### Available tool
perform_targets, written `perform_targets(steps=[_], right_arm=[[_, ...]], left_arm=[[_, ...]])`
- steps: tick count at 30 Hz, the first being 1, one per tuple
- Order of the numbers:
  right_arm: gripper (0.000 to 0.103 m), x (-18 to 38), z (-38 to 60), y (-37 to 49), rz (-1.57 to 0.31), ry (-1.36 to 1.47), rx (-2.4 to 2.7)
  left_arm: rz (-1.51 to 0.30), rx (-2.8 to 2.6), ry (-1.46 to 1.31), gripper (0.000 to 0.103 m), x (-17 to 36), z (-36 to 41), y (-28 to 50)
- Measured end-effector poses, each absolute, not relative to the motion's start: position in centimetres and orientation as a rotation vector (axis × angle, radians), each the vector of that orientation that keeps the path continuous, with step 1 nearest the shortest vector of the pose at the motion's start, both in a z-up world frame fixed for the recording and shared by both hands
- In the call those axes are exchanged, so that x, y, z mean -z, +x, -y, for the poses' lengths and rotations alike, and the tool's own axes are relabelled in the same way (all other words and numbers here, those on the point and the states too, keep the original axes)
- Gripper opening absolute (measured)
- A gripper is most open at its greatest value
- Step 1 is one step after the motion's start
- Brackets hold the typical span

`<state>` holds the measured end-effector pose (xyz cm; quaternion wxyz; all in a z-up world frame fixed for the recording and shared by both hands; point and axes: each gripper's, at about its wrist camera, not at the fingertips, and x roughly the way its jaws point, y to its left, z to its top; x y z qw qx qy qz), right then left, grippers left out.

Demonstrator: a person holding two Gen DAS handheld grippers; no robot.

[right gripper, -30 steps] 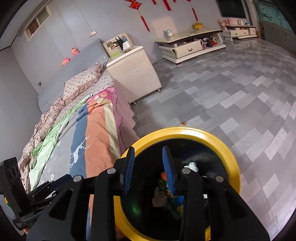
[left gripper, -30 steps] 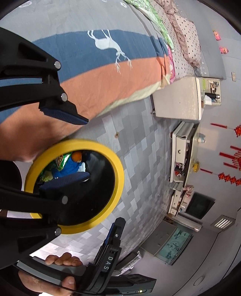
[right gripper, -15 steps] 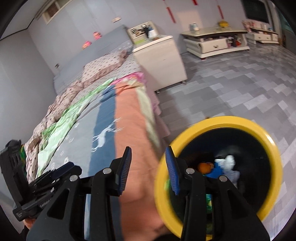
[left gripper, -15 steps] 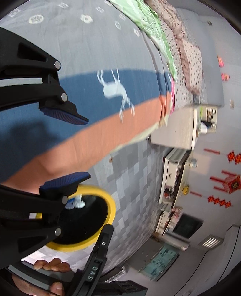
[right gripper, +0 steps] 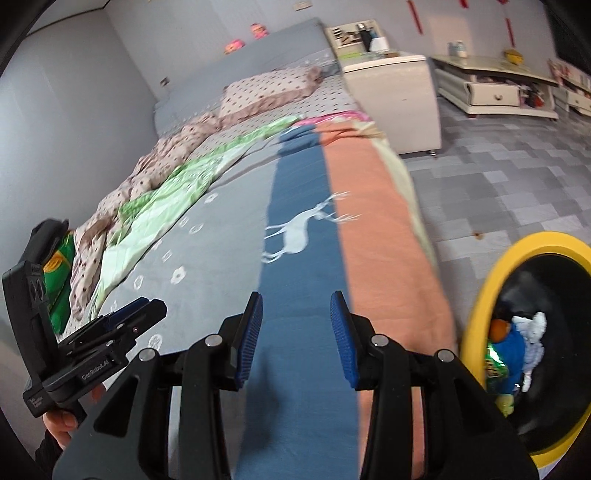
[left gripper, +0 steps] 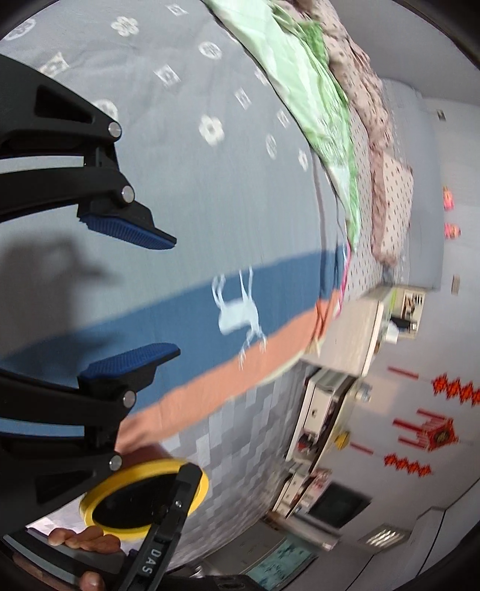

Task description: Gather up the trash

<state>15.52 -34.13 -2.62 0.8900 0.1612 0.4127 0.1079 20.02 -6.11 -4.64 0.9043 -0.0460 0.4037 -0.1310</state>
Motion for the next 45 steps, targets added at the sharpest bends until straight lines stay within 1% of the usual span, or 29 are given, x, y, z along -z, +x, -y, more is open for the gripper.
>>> perform_targets(steps=[2,4,5,7,8,10,12,14,16,17,20,23,26,28,31,32,34,37,45], right_arm=[[0.039,3.1,32.8,15.8,-0.868,0.33,-0.241],[0.045,3.8,31.4,16.0,-0.881,0.328,-0.252],[0.046,4.2,30.6,16.2,-0.887,0.328,-0.255],[0.048,4.8,29.9,16.3,-0.896,0.327,-0.257],[0.049,5.1,29.3,16.5,-0.903,0.321,-0.258],[0.054,5.6,29.0,16.7,-0.909,0.317,-0.255],[0.055,6.0,28.7,16.8,-0.913,0.317,-0.25],[0.056,6.0,28.5,16.8,-0.898,0.301,-0.24],[0.059,5.7,28.3,16.6,-0.869,0.295,-0.238],[0.06,5.6,28.5,16.4,-0.86,0.295,-0.238],[0.061,5.1,28.5,15.9,-0.821,0.29,-0.223],[0.063,4.6,28.5,15.3,-0.779,0.286,-0.199],[0.069,3.6,28.6,14.3,-0.712,0.274,-0.167],[0.077,3.0,28.7,13.8,-0.677,0.272,-0.146],[0.086,2.0,29.0,12.6,-0.615,0.26,-0.109],[0.087,1.8,29.0,12.4,-0.604,0.258,-0.103],[0.091,1.1,29.0,11.6,-0.565,0.241,-0.083],[0.093,0.2,28.9,10.3,-0.517,0.228,-0.059],[0.095,-1.8,28.8,7.3,-0.406,0.186,0.005]], left_arm=[[-0.851,0.252,-0.115,0.05,5.5,4.7,19.9],[-0.858,0.232,-0.124,0.05,6.2,3.7,19.6],[-0.859,0.215,-0.126,0.054,6.5,3.0,19.4],[-0.854,0.193,-0.129,0.057,6.9,2.2,19.1],[-0.852,0.182,-0.13,0.058,7.1,1.8,19.0],[-0.844,0.164,-0.135,0.061,7.5,1.0,18.9],[-0.833,0.143,-0.145,0.063,7.8,0.0,18.9],[-0.827,0.131,-0.152,0.063,8.0,-0.6,18.7],[-0.814,0.125,-0.162,0.065,8.0,-1.1,18.6],[-0.797,0.121,-0.165,0.068,7.9,-1.3,18.4],[-0.751,0.111,-0.158,0.07,7.3,-1.4,17.6],[-0.707,0.109,-0.154,0.075,6.5,-1.2,16.9],[-0.636,0.109,-0.138,0.082,5.2,-0.9,15.7],[-0.601,0.108,-0.133,0.086,4.5,-0.7,15.0],[-0.538,0.121,-0.129,0.091,3.2,-0.4,13.7],[-0.525,0.12,-0.125,0.093,3.0,-0.3,13.4],[-0.493,0.124,-0.116,0.095,2.3,0.0,12.7],[-0.446,0.137,-0.108,0.095,1.3,0.4,11.5],[-0.351,0.138,-0.086,0.095,-0.8,1.3,8.6]])
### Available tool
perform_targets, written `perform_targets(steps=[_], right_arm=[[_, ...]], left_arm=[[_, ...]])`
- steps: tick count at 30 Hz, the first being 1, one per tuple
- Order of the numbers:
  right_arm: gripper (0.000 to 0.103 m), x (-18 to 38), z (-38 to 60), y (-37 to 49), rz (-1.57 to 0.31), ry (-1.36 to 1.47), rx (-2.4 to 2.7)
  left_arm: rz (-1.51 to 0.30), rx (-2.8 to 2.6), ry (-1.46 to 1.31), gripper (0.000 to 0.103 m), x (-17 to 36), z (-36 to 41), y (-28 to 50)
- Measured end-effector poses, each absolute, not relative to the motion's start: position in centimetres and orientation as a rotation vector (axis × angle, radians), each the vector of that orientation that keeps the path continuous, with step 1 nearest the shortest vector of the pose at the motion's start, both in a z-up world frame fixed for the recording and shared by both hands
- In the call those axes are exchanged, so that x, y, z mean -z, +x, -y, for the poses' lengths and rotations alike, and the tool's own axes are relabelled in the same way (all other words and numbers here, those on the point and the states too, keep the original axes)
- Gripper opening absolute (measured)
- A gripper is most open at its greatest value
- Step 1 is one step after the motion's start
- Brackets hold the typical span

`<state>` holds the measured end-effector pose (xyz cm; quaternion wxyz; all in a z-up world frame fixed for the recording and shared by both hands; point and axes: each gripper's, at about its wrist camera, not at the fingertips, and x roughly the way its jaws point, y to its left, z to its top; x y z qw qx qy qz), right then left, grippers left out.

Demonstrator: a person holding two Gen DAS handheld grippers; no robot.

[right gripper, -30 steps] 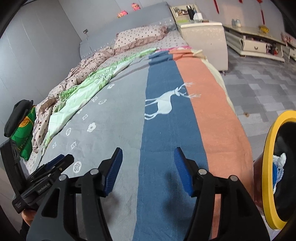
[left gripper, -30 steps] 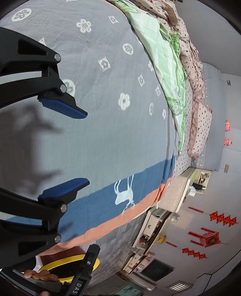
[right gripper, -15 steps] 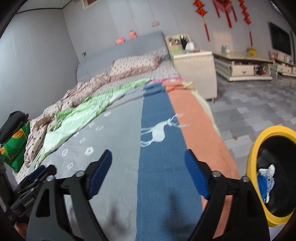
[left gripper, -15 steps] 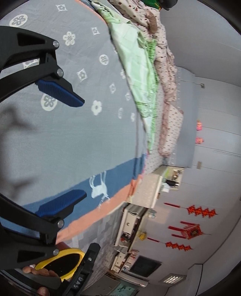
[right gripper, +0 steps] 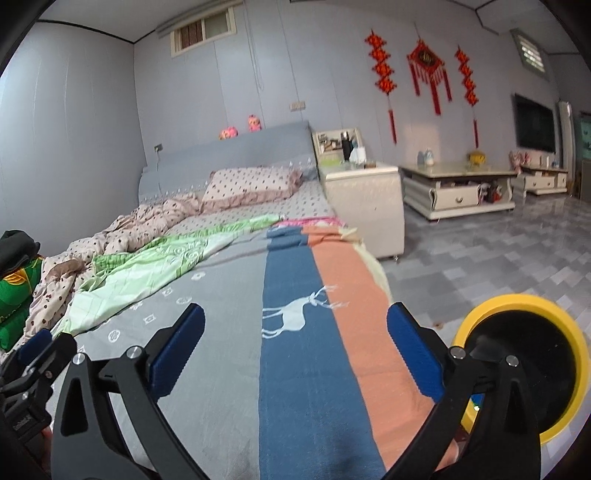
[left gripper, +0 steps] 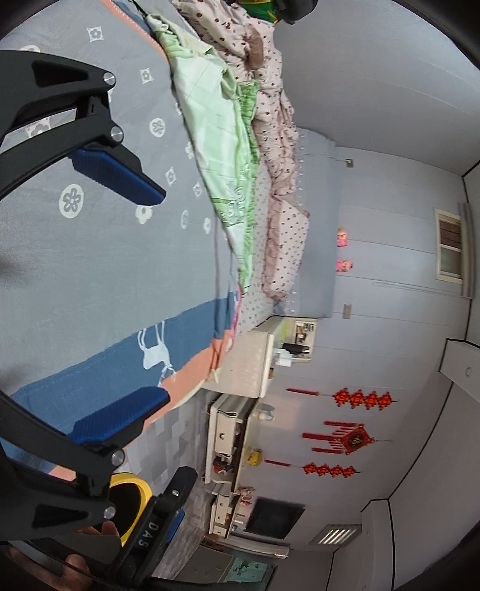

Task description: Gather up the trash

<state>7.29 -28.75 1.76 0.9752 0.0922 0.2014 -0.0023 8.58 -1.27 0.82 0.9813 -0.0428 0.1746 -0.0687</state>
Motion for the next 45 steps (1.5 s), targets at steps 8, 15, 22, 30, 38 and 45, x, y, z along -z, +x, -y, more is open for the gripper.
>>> perform_targets(steps=[8,15,22,30,38,45], right_arm=[[0.095,-2.8,28.7,5.1,-0.344,0.183,0.024],[0.095,-3.1,28.7,4.2,-0.339,0.189,0.016],[0.095,-3.3,28.5,3.8,-0.345,0.192,0.008],[0.095,-3.1,28.5,4.2,-0.355,0.205,0.008],[0.095,-3.0,28.9,4.2,-0.358,0.208,0.008],[0.095,-2.9,28.9,4.2,-0.36,0.209,0.008]], left_arm=[[-0.308,0.167,-0.116,0.095,-2.0,0.9,6.7],[-0.279,0.166,-0.122,0.095,-2.6,0.8,6.1],[-0.272,0.171,-0.131,0.095,-2.8,0.6,6.0],[-0.268,0.165,-0.139,0.095,-3.0,0.4,5.9],[-0.267,0.165,-0.139,0.095,-2.9,0.4,5.9],[-0.27,0.164,-0.137,0.095,-2.9,0.4,6.0]])
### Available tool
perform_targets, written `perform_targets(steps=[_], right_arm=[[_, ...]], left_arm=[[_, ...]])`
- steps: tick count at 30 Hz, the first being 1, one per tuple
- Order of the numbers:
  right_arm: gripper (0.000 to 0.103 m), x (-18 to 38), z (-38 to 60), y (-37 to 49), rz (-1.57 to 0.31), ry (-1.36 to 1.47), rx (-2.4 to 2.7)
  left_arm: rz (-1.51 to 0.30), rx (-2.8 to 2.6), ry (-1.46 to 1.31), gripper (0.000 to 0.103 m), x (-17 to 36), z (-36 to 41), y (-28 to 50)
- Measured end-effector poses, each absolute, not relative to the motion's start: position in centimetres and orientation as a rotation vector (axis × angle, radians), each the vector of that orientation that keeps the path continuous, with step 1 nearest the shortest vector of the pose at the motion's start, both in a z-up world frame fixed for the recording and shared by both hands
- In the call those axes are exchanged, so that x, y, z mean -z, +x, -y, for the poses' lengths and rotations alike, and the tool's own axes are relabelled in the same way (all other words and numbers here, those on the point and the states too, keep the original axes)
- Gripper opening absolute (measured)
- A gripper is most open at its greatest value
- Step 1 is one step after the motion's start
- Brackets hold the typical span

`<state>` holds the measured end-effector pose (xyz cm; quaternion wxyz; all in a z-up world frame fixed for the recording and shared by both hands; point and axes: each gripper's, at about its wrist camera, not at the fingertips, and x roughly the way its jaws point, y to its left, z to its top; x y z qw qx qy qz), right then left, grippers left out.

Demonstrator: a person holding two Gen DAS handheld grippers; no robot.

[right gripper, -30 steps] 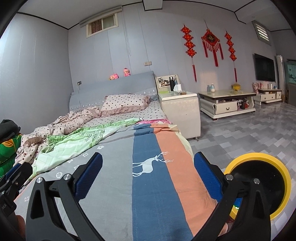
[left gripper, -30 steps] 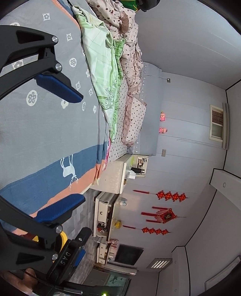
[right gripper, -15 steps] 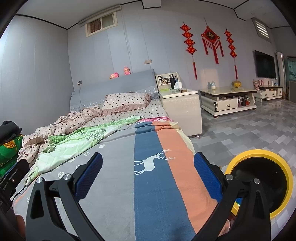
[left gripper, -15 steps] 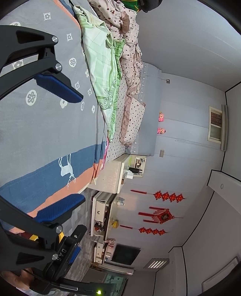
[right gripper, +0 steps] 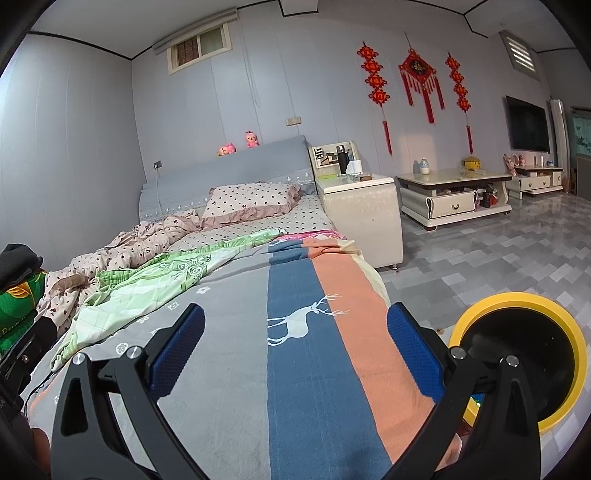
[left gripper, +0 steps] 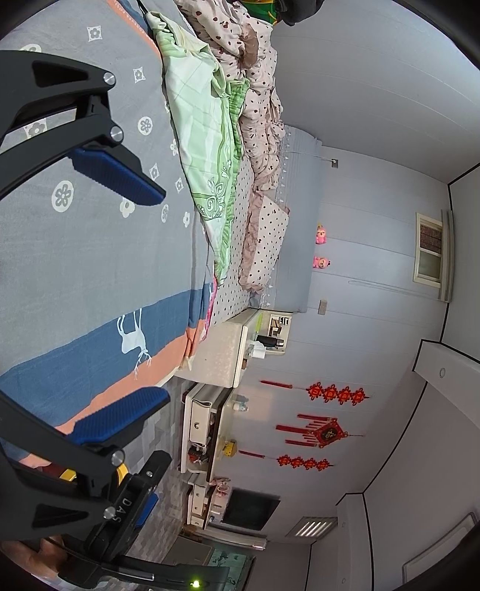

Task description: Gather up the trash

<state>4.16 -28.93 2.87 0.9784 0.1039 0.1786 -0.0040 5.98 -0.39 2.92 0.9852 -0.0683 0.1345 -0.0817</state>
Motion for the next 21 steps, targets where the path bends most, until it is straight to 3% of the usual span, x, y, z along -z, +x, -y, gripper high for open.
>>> perform_targets(steps=[21], right_arm=[[0.095,-2.0,29.09,4.32,-0.37,0.221,0.015]], left_arm=[[-0.269,0.164,-0.136,0.095,-2.91,0.42,5.97]])
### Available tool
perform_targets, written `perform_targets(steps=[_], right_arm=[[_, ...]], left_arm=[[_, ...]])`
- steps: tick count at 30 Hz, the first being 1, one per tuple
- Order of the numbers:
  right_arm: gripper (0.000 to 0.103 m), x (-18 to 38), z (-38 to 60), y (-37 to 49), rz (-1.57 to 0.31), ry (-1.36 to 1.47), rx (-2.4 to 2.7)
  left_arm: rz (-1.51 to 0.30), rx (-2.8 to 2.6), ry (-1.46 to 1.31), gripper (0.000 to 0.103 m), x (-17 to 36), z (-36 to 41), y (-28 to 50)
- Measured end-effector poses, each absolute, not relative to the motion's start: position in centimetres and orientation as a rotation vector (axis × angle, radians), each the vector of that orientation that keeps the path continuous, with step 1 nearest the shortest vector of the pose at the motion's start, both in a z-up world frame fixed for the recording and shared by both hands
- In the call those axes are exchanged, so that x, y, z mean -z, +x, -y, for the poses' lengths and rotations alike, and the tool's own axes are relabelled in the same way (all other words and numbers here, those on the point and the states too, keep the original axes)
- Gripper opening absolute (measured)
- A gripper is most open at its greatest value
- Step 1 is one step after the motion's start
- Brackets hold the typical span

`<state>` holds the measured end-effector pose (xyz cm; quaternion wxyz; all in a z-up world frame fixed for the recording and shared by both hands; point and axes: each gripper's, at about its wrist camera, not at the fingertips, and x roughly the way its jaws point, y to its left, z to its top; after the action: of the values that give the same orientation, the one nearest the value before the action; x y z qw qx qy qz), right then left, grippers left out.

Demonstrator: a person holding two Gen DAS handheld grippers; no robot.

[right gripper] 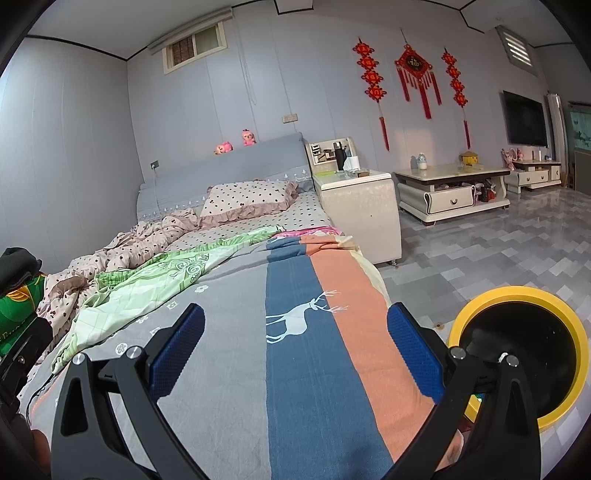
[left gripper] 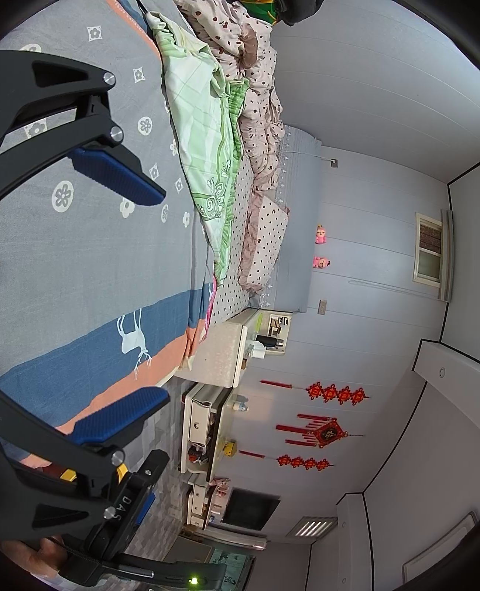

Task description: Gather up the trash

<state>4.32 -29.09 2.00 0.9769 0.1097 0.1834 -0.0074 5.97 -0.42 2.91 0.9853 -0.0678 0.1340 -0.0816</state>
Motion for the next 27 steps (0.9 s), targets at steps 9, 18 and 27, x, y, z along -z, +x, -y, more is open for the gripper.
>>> perform_targets(steps=[9,18,27], right_arm=[[0.095,-1.9,29.2,4.3,-0.371,0.223,0.015],[0.095,-1.6,29.2,4.4,-0.375,0.229,0.016],[0.095,-1.0,29.1,4.3,-0.384,0.236,0.017]], left_arm=[[-0.268,0.164,-0.136,0.095,-2.9,0.4,6.0],[-0.268,0.163,-0.137,0.095,-2.8,0.3,6.0],[-0.27,0.165,-0.134,0.095,-2.8,0.3,6.0]])
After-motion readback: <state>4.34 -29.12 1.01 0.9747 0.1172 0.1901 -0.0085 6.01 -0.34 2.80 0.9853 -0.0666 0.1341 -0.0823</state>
